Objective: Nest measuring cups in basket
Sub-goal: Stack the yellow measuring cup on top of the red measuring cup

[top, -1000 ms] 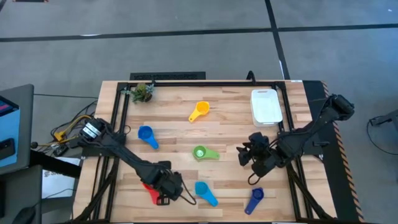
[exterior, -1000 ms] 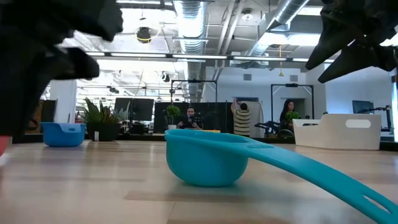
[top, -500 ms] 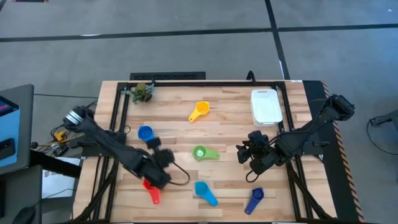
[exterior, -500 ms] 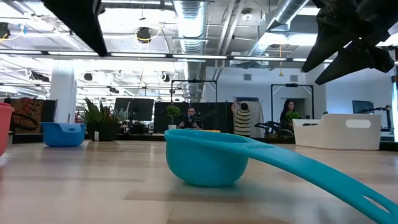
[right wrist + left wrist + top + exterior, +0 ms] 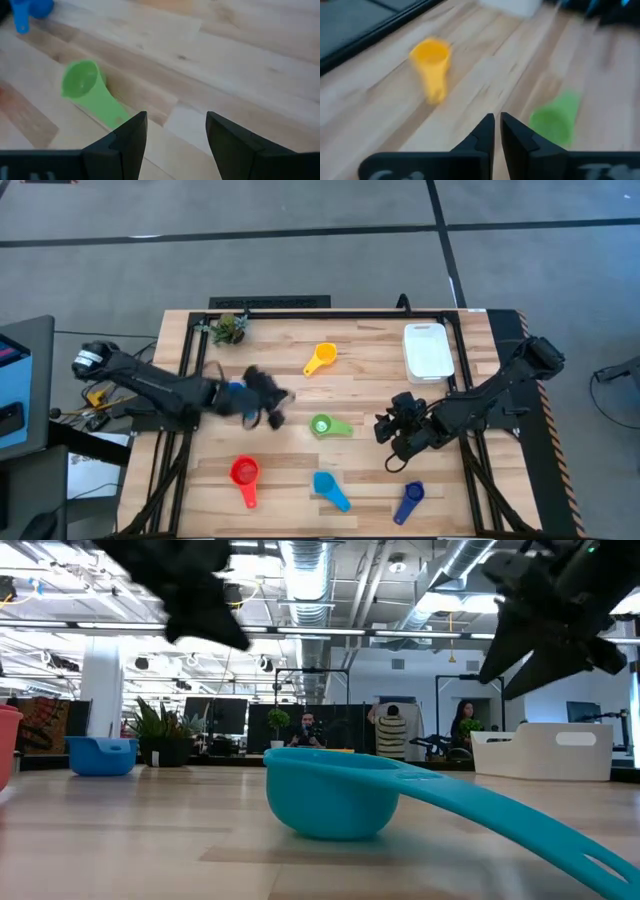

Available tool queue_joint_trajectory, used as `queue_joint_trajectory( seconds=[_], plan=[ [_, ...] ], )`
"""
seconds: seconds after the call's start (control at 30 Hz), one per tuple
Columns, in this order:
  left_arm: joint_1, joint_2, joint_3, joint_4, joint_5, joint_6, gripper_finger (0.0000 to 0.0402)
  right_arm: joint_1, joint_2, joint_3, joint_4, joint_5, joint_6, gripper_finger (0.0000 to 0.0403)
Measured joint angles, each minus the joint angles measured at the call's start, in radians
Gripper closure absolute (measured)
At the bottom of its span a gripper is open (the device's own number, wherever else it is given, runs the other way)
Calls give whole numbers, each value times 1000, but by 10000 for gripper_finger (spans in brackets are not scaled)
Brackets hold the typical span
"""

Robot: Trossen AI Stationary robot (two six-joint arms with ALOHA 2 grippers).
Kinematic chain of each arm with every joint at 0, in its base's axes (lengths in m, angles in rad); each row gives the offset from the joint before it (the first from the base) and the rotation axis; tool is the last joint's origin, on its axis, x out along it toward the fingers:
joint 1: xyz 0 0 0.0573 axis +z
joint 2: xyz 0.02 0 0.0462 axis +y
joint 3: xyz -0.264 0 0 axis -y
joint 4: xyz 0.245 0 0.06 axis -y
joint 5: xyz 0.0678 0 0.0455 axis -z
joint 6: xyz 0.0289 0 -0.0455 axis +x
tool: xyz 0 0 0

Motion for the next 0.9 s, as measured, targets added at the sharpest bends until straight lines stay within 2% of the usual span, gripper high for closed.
queue_joint_trajectory(
  seconds=[0.07, 0.1, 0.2, 0.33, 0.47, 0.53, 0.73, 0.9],
  plan=[
    [115, 27, 0, 113, 155, 55, 368, -9, 20, 0, 4, -39, 0, 178],
    [163, 40, 0, 142, 199, 77, 360, -11, 27, 0, 7, -49, 0, 178],
    [276, 81, 0, 210, 265, 128, 332, -8, 42, 0, 12, -62, 3, 178],
    [378, 147, 0, 295, 270, 173, 297, -6, 58, 0, 32, -52, 2, 178],
    [440, 264, 6, 488, 268, 175, 275, -29, 55, 0, 26, -27, -4, 178],
    [460, 338, 39, 522, 282, 175, 269, -42, 54, 0, 26, -26, -14, 178],
    [500, 530, 191, 452, 284, 201, 264, -51, 55, 0, 18, -57, -27, 178],
    [533, 619, 315, 352, 286, 240, 264, -42, 54, 0, 0, -72, -26, 178]
  ],
)
